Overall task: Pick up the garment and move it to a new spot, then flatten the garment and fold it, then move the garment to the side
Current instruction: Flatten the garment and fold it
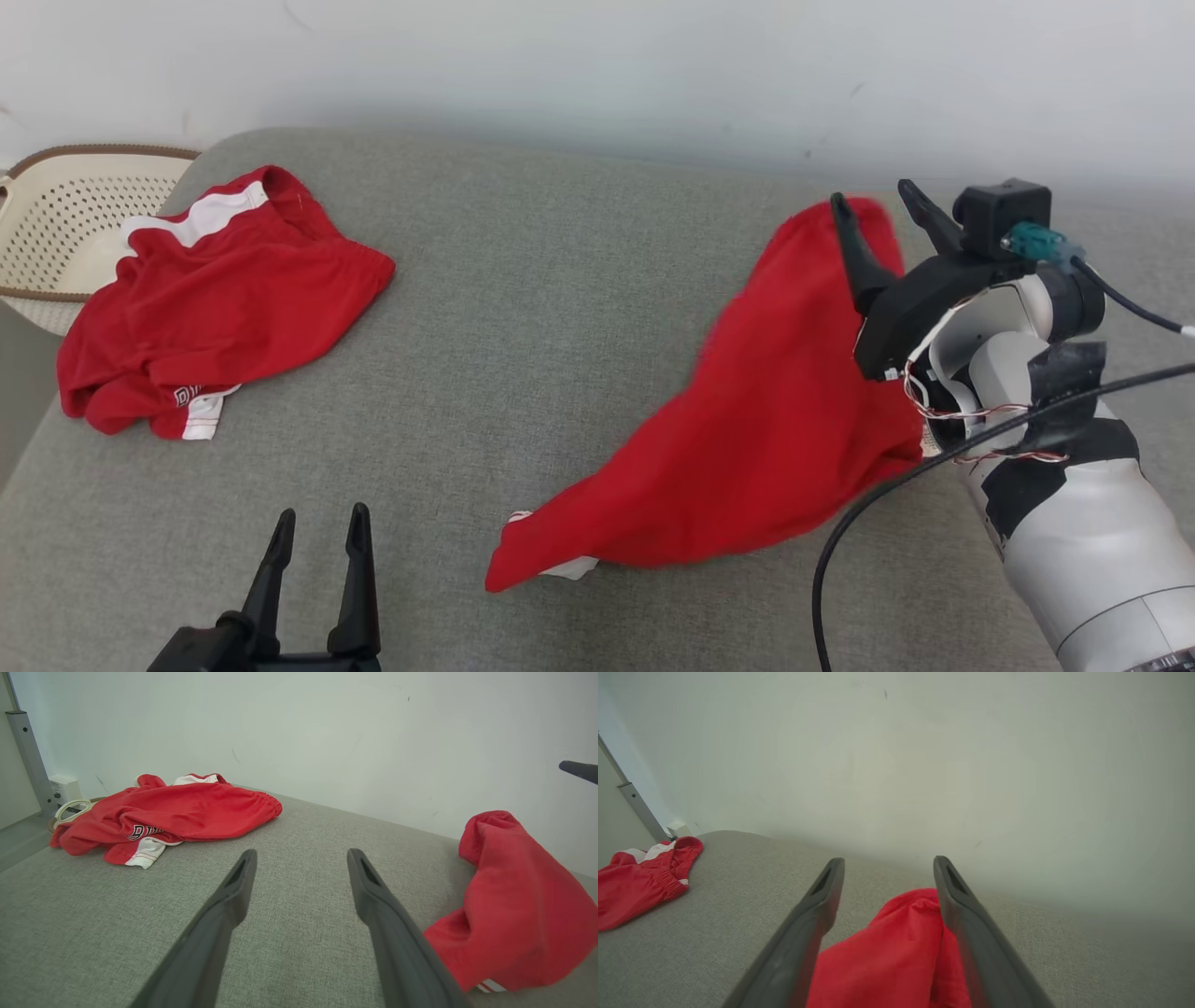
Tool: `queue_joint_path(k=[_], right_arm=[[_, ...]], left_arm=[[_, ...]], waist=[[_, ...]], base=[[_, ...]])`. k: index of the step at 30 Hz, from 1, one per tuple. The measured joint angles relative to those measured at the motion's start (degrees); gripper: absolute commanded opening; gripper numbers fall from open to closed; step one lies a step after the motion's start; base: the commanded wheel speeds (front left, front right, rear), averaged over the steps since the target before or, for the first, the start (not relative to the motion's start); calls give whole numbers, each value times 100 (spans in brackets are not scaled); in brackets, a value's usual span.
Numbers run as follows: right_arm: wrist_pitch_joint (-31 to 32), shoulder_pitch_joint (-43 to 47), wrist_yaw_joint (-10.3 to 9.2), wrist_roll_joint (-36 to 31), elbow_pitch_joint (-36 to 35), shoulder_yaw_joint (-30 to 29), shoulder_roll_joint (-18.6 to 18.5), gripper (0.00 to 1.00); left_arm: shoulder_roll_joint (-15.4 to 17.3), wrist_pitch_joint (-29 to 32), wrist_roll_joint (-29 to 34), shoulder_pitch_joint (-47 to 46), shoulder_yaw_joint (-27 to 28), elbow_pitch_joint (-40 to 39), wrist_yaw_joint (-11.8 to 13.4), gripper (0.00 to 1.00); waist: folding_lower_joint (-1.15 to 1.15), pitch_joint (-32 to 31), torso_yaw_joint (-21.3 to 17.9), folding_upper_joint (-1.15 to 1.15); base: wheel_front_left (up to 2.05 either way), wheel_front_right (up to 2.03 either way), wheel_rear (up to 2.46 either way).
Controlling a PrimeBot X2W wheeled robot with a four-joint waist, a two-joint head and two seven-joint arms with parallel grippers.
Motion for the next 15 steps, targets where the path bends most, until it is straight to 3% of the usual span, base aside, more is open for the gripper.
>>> queue_joint_path(k=[6, 15], right_arm=[[-412, 150, 0, 392, 132, 121, -52, 100], [-594, 855, 0, 680, 89, 91, -448, 100]], left_arm=[[0, 0, 0, 19, 35, -16, 7, 100], [-1, 0, 19, 105, 113, -88, 15, 100]], waist=[[0, -89, -155, 0], [-1, -115, -404, 0]], base=[[0, 0, 0], [0, 0, 0]])
